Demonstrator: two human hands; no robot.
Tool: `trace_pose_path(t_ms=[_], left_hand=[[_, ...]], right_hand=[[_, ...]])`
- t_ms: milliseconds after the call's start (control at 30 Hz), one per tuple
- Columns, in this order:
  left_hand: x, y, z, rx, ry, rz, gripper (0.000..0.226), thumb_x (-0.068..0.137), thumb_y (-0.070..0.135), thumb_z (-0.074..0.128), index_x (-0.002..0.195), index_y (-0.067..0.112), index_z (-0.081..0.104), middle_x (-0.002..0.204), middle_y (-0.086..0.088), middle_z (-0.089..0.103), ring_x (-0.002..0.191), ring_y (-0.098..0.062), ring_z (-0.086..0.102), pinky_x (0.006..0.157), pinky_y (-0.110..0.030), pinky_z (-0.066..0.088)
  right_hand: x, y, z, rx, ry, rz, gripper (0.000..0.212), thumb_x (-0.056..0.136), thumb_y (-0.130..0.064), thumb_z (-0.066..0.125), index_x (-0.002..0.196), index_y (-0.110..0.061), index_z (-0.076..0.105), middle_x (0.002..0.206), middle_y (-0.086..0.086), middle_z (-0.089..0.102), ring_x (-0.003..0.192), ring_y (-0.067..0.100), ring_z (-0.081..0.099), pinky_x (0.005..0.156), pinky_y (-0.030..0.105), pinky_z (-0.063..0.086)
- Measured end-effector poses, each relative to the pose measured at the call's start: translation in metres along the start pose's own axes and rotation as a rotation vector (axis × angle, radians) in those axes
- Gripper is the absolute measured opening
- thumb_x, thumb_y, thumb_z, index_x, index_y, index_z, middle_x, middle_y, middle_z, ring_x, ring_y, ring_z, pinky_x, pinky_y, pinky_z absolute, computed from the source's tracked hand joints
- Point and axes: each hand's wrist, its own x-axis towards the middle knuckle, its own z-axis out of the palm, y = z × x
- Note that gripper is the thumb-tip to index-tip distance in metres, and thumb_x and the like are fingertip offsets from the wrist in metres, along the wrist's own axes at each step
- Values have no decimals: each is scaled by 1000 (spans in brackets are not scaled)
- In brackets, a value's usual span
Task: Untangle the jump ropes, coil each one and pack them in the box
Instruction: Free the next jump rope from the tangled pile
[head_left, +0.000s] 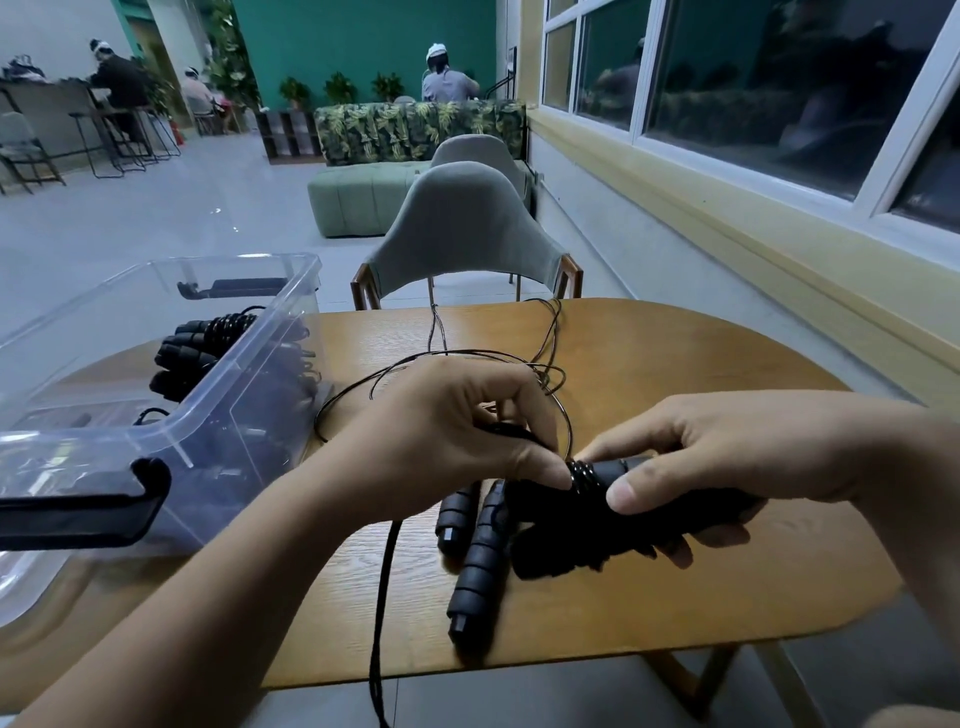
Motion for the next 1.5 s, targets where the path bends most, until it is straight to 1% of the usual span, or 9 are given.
trace_pose_path(t_ms=[300,567,633,667,733,767,833,1033,1500], left_hand=[[2,-4,-1,-527,24,3,22,91,27,80,93,7,75,85,-7,71,76,-25,59,67,-36,47],[7,-6,23,-274,258,-78,26,86,5,54,62,14,59,59,1,55,55,-14,47,54,-24,38],[10,-5,30,-320,269,-126,41,94,1,52,58,20,53,53,3,49,48,-12,42,49,-22,33],[11,-4,33,-343,280,-155,45,99,-2,50,60,20,53,53,1,47,46,-13,40,48,-23,31],[12,-4,35,-330,300,-201,42,105,1,48,66,15,53,54,-4,44,46,-15,38,47,-24,29],[13,-5,37,-283,307,-208,41,107,6,49,66,14,53,52,-3,45,45,-15,37,47,-24,29],[13,-7,41,-138,311,-176,42,110,18,50,69,12,56,48,4,48,42,-12,40,47,-24,31],[17,-4,52,60,294,-120,36,110,29,49,77,41,59,56,7,53,49,-9,48,54,-30,35],[6,4,52,415,139,19,18,107,39,54,99,26,64,79,6,64,74,-11,59,67,-32,46]], right_hand=[[0,-5,7,289,-195,-348,70,91,-43,74,142,1,55,102,50,58,66,42,58,47,25,43],[0,-18,9,438,-105,-553,40,96,-34,60,135,-30,68,78,15,67,49,10,57,43,18,43],[10,-36,2,321,136,-468,64,82,-38,71,141,-15,65,72,10,63,39,4,54,41,12,39],[14,-38,-2,216,243,-388,77,68,-7,63,145,-2,58,74,5,57,35,4,54,41,14,42],[12,-38,3,85,305,-302,111,65,-83,79,136,-2,51,84,10,53,46,15,61,48,19,47],[16,-30,4,244,308,-437,58,101,-41,53,131,8,49,87,26,56,57,37,58,45,20,42],[10,-18,16,451,388,-541,54,97,-31,46,129,12,45,93,45,53,67,62,35,47,28,40],[19,-18,12,388,653,-504,42,88,-34,54,110,1,49,80,35,60,56,31,43,49,30,38],[28,5,7,80,1033,-338,21,108,-32,54,117,-13,47,64,9,68,54,25,54,54,39,43]])
